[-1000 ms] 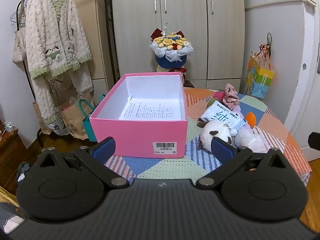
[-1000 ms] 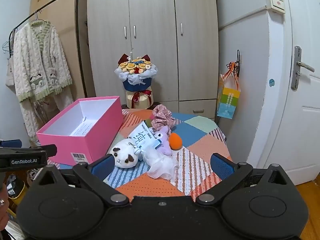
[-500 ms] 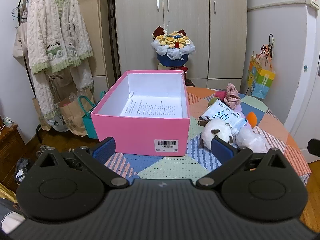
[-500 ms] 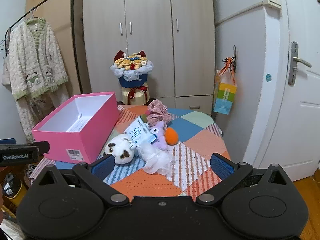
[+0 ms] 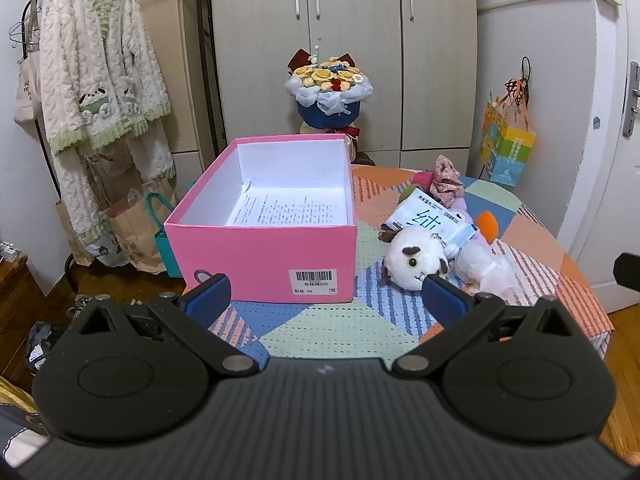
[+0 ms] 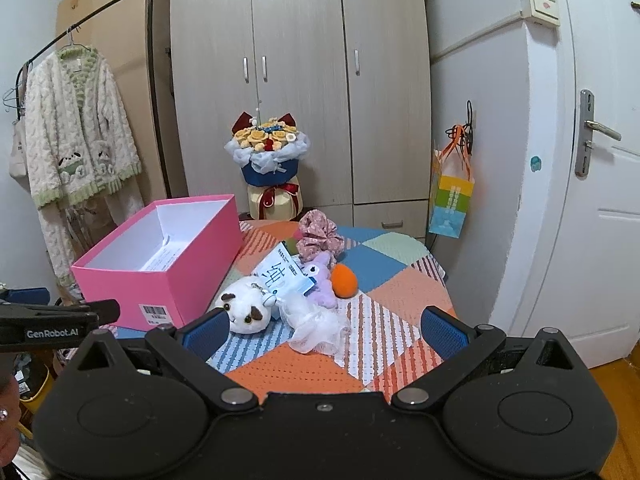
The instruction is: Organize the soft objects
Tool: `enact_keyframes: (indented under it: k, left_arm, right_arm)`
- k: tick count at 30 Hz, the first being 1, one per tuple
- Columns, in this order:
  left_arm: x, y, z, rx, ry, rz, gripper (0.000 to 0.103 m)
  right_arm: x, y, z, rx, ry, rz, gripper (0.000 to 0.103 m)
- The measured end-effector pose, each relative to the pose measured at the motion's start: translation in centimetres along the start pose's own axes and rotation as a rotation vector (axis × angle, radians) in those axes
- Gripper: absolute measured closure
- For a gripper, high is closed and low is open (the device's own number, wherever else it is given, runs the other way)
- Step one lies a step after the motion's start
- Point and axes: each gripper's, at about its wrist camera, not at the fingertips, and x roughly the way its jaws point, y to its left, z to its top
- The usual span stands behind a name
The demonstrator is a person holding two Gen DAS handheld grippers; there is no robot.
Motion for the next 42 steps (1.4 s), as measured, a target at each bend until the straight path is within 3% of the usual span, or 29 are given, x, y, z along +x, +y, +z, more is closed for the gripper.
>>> enact_keyframes:
  k: [29,37,42]
  left_arm:
    - [0.1,-0.3,0.0,0.007,0.013,-0.025,0.0]
    - [0.7,-0.9,0.7,0.005,-0.029,-0.067,0.0]
    - [2.0,-1.7,1.2,-0.002,-0.042,-0.11,0.0]
  right_arm:
    - [0.7,0.4,-0.5,-0.035,0.021,0.001,0.0]
    - [1.6,-0.4,0.1,-0.047,0.016,0.018,0.0]
    - [3.2,-1.7,0.6,-0.037,0.014,0.08,0.0]
